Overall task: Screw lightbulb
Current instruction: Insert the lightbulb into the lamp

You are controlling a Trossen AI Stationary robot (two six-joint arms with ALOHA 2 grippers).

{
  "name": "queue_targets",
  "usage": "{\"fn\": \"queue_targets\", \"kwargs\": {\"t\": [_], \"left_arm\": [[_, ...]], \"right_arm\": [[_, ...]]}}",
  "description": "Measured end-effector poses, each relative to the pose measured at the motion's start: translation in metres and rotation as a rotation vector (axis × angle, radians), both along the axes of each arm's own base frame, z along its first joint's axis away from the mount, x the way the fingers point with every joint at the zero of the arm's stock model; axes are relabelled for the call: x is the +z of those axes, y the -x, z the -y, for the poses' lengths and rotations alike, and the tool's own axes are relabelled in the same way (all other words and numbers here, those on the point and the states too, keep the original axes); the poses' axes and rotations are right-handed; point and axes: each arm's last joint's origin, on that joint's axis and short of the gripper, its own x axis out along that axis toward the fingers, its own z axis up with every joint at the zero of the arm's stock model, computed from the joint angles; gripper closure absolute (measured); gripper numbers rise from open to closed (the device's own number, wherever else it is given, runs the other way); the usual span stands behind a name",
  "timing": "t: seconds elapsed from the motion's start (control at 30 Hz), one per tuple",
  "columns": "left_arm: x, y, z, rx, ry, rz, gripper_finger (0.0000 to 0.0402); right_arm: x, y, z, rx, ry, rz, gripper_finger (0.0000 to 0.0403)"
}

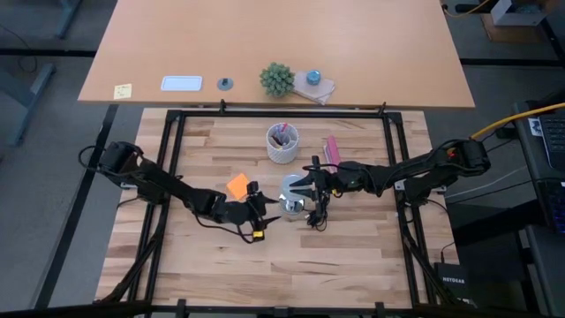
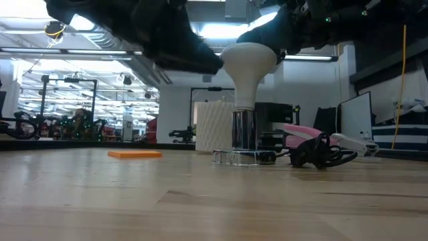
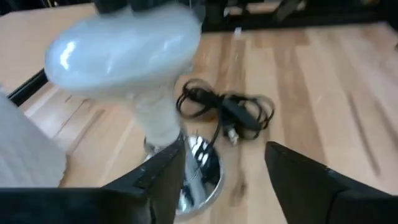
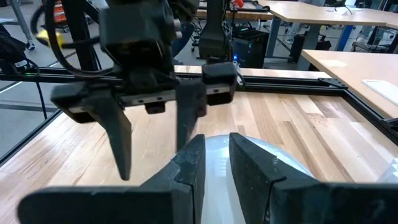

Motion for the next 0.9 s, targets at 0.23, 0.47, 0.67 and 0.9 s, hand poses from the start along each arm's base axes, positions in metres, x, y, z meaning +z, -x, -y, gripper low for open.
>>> {"fn": "queue_targets", "kwargs": {"t": [0.23,0.47,0.67,0.9], "left_arm": [[0.006,-0.002,0.001,0.014,0.061,0.074,0.0272],[0.013,-0.004,0.004,-0.008,0.051,0.139,0.0349],[0.014,-0.004,0.006,-0.019,0.038,0.148,0.0394],[0.017,-0.008,-0.004,0.017,0.043,0.174,0.0398]], "right_arm": [[0.0,0.0,0.0,0.0,0.0,0.0,0.0327],[0.0,0.0,0.0,0.0,0.0,0.0,0.0327],[0.0,0.0,0.0,0.0,0.0,0.0,0.0327],[0.0,0.0,0.0,0.007,-0.002,0.0,0.0327]]}}
